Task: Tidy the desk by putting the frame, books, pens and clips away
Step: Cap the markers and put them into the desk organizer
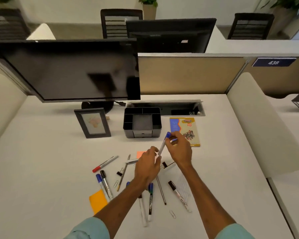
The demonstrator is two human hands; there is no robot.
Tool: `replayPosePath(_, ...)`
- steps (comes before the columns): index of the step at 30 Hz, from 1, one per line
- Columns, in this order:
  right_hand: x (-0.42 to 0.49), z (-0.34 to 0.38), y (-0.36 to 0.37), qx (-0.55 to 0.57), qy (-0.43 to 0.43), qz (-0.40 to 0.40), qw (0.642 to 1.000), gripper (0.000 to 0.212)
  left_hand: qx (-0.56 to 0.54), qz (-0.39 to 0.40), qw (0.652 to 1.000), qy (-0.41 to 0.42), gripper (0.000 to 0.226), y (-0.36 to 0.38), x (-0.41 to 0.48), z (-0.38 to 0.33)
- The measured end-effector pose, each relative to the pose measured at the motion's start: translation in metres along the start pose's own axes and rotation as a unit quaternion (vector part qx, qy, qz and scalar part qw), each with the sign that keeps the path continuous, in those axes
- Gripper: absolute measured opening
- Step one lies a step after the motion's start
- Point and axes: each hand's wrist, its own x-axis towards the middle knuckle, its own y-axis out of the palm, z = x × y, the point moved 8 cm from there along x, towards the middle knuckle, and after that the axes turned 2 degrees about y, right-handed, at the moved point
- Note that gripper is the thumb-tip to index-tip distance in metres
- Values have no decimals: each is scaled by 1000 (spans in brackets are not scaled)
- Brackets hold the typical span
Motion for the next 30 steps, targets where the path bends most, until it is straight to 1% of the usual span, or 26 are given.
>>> replayPosePath(4, 34, 36, -7, 30, -27, -93, 995, 20, 23, 19, 1000, -4, 31, -7, 8, 28)
replayPosePath(6, 51, 54, -10, 40, -40, -112, 992, 20, 30, 29, 999, -10, 33, -8, 13, 38)
replayPosePath(10, 83, 84, -4, 59, -73, -126, 988, 16, 28, 38, 999, -19, 35, -9, 22, 54)
replayPosePath(15, 115, 113, 32, 42, -100, -90, 990, 16, 34, 54, 998, -23, 36, -6, 33, 65)
replayPosePath(18, 130, 120, 58, -10, -96, -64, 993, 18, 31, 54, 998, -24, 36, -4, 38, 71)
replayPosePath(23, 154, 119, 87, -83, -72, -31, 993, 22, 27, 54, 998, -20, 38, -2, 46, 82)
replayPosePath(30, 163, 101, 116, -111, -32, 15, 993, 27, 19, 61, 997, -32, 39, -2, 54, 96)
